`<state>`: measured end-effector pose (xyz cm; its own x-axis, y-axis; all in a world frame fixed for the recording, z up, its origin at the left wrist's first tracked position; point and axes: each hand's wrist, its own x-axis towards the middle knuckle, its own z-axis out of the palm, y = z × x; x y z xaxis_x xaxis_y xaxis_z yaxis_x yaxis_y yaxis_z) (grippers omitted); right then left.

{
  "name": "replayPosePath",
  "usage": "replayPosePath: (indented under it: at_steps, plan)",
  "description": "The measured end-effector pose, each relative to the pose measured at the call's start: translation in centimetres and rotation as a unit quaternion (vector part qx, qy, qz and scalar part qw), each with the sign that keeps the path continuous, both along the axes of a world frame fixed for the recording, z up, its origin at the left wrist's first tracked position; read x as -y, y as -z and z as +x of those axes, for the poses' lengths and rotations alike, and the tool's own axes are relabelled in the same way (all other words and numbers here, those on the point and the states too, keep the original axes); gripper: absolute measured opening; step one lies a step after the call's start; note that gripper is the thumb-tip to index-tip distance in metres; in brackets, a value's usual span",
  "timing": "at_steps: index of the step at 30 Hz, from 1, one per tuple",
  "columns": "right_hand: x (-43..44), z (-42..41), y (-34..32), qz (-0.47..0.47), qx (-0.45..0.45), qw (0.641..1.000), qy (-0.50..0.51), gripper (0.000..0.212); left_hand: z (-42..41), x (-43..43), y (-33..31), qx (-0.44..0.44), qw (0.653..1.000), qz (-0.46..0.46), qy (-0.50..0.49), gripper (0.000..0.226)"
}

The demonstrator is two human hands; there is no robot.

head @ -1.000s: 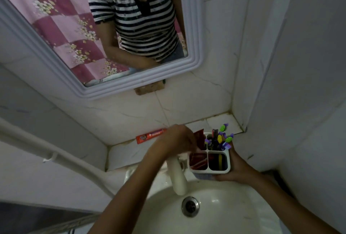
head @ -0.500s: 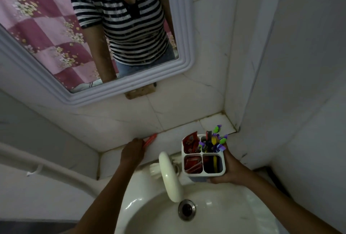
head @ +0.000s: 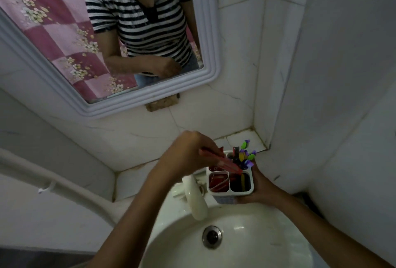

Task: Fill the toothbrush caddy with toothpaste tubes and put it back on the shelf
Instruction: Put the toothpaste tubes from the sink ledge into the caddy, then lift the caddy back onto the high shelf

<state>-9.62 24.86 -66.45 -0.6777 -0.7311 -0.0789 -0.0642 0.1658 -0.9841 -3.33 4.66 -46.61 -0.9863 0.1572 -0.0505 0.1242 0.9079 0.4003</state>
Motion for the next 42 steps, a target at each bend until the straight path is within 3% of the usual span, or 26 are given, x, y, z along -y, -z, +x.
replayPosePath:
  at_steps: [4, 6, 8, 10, 11, 12, 13, 14, 15, 16, 19, 23, 25, 27, 28, 30, 32, 35, 39, 42]
  plan:
    - [-0.2, 0.5, -0.3, -0.002, -0.020, 1.000, 0.018, 0.123, -1.5, -3.8, 3.4, 0.050, 0.993, -0.104, 0.033, 0.022]
    - [-0.7, 1.2, -0.8, 0.030, -0.114, 0.993, 0.028, 0.111, -1.7, -4.1, 4.1, 0.029, 0.994, -0.107, 0.011, 0.025]
    - [-0.7, 1.4, -1.1, 0.002, -0.144, 0.989, 0.035, 0.083, -1.1, -3.2, 3.6, -0.007, 0.996, -0.071, -0.049, 0.035]
    - [-0.6, 1.6, -2.5, -0.105, 0.027, 0.989, 0.098, 0.039, -0.1, -1.8, 2.7, -0.047, 0.991, -0.038, -0.120, 0.037]
    - [-0.3, 1.7, -3.7, -0.118, 0.040, 0.985, 0.120, 0.037, 0.5, -1.0, 2.4, -0.061, 0.987, -0.034, -0.146, 0.036]
    - [0.8, 1.7, -4.6, -0.107, 0.019, 0.988, 0.107, 0.029, 1.0, -0.3, 2.0, -0.065, 0.984, -0.034, -0.164, 0.036]
    - [0.9, 1.4, -5.8, -0.086, -0.071, 0.986, 0.127, 0.018, 1.5, 0.2, 1.6, -0.053, 0.983, -0.029, -0.172, 0.037]
    - [0.2, 0.5, -6.7, -0.060, -0.199, 0.962, 0.178, 0.053, 1.9, 0.5, 1.1, -0.035, 0.985, -0.008, -0.169, 0.038]
    - [-0.3, -0.4, -7.9, -0.054, -0.231, 0.946, 0.220, 0.086, 2.2, 0.7, 0.3, -0.016, 0.987, 0.030, -0.159, 0.037]
    - [-0.4, -0.7, -10.1, -0.088, -0.197, 0.959, 0.186, 0.102, 2.5, 0.5, -0.9, -0.010, 0.985, 0.086, -0.147, 0.035]
    - [0.6, -1.8, -19.5, -0.193, -0.177, 0.950, 0.169, 0.099, 3.5, -0.4, -7.1, -0.079, 0.953, 0.264, -0.128, 0.030]
    - [1.6, -2.2, -34.2, -0.321, -0.220, 0.905, 0.171, 0.086, 4.8, -0.4, -19.6, -0.248, 0.910, 0.328, -0.058, 0.030]
    - [1.8, -2.0, -42.2, -0.369, -0.250, 0.878, 0.175, 0.075, 5.5, -0.1, -26.4, -0.343, 0.902, 0.261, -0.031, 0.034]
    - [1.9, -1.4, -49.9, -0.415, -0.271, 0.852, 0.167, 0.065, 5.8, 0.5, -32.7, -0.458, 0.880, 0.112, -0.056, 0.044]
    - [1.8, -1.1, -53.6, -0.435, -0.278, 0.840, 0.166, 0.063, 5.8, 0.9, -35.6, -0.526, 0.846, -0.001, -0.089, 0.049]
    - [1.7, -0.3, -60.6, -0.473, -0.270, 0.818, 0.184, 0.066, 5.5, 1.7, -40.8, -0.621, 0.745, -0.191, -0.151, 0.061]
    - [1.8, 0.2, -67.1, -0.487, -0.269, 0.800, 0.225, 0.078, 4.6, 2.8, -44.8, -0.629, 0.704, -0.271, -0.186, 0.069]
    - [2.1, 1.2, -74.5, -0.485, -0.293, 0.759, 0.321, 0.111, 2.6, 5.0, -48.6, -0.584, 0.698, -0.339, -0.238, 0.079]
    - [3.4, 1.2, -79.6, -0.406, -0.342, 0.739, 0.415, 0.105, 0.9, 7.3, -49.8, -0.522, 0.729, -0.348, -0.273, 0.083]
    - [5.4, -1.3, -81.1, -0.340, -0.336, 0.726, 0.495, 0.107, 0.1, 8.4, -49.3, -0.536, 0.733, -0.326, -0.262, 0.080]
